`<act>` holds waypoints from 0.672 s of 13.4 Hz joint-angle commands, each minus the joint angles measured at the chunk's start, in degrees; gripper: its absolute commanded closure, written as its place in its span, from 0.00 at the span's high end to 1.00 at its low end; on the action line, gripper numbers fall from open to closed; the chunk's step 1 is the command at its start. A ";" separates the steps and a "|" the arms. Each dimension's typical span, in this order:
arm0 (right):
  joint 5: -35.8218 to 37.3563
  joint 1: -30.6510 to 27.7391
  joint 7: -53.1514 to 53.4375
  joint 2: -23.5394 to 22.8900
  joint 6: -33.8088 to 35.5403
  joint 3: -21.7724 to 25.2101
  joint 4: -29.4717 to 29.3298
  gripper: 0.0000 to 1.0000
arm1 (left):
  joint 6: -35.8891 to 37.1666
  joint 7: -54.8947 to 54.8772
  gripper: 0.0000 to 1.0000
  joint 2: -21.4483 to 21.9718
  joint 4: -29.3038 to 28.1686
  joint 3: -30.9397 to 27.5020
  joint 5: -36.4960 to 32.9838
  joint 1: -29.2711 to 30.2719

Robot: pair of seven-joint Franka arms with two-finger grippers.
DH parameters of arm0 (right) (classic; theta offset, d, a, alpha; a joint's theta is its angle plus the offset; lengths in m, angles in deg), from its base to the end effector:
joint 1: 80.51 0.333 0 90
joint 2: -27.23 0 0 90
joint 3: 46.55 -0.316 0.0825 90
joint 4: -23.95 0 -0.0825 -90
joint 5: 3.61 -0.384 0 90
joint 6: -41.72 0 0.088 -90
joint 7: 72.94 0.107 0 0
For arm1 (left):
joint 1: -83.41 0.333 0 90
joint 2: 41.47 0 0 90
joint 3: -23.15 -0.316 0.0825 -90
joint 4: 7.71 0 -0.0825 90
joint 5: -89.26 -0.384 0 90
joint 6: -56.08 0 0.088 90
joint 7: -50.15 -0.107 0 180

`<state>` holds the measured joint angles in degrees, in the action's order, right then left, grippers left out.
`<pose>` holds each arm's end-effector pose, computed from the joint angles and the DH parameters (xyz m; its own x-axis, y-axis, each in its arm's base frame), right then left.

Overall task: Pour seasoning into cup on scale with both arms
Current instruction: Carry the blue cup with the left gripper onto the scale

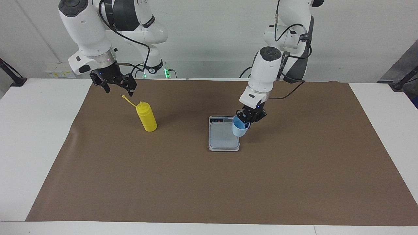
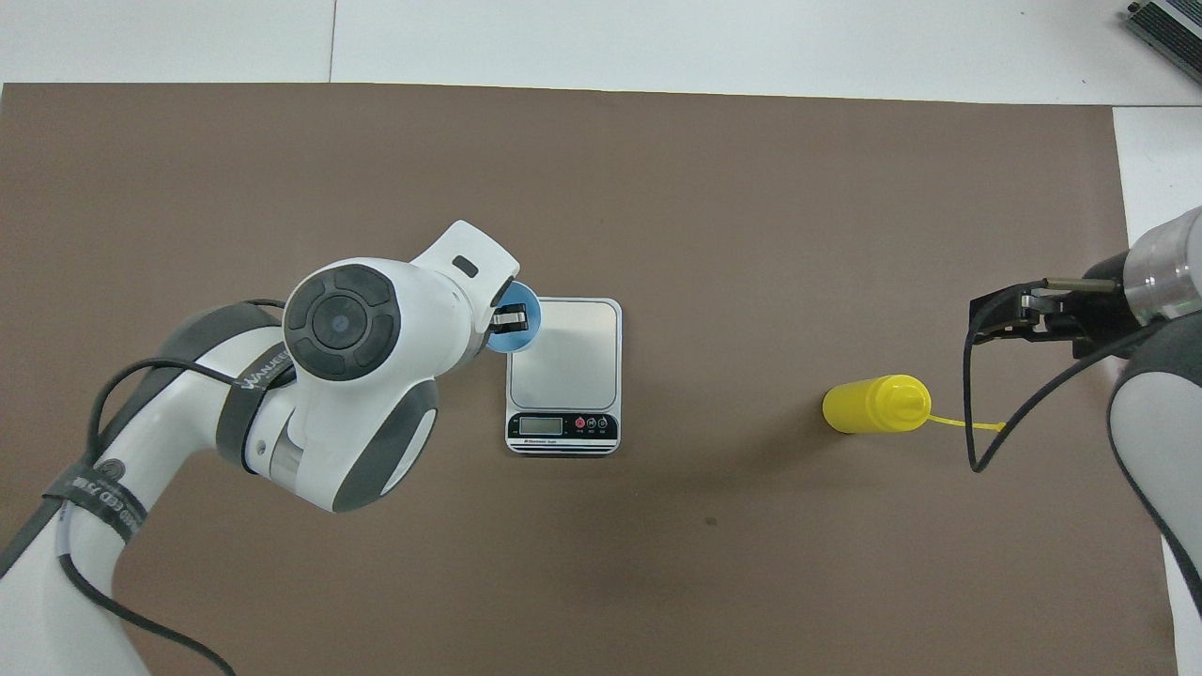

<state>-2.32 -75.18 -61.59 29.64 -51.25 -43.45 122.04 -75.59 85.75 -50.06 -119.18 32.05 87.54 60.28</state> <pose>0.5420 0.0183 0.5852 0.9867 -0.1572 -0.0425 -0.1560 -0.9873 0.0291 0.5192 -0.3203 0.4261 0.9843 0.0578 0.1669 0.0386 -0.9925 0.1159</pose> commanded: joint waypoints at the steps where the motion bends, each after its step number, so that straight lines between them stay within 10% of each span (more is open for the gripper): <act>1: -0.32 -0.67 -1.51 0.05 0.94 -0.20 -0.53 1.00 | -3.58 2.27 0.00 -2.38 -0.50 -1.08 -1.18 -3.05; 9: -0.32 -0.67 -1.42 0.05 0.86 -0.20 -0.53 1.00 | -6.92 4.21 0.00 -5.64 -0.32 -1.17 -3.64 -3.86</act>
<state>-2.32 -75.18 -61.59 29.64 -51.25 -43.45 122.04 -80.58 88.83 -55.40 -119.42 31.54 85.48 56.68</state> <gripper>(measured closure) 0.000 0.965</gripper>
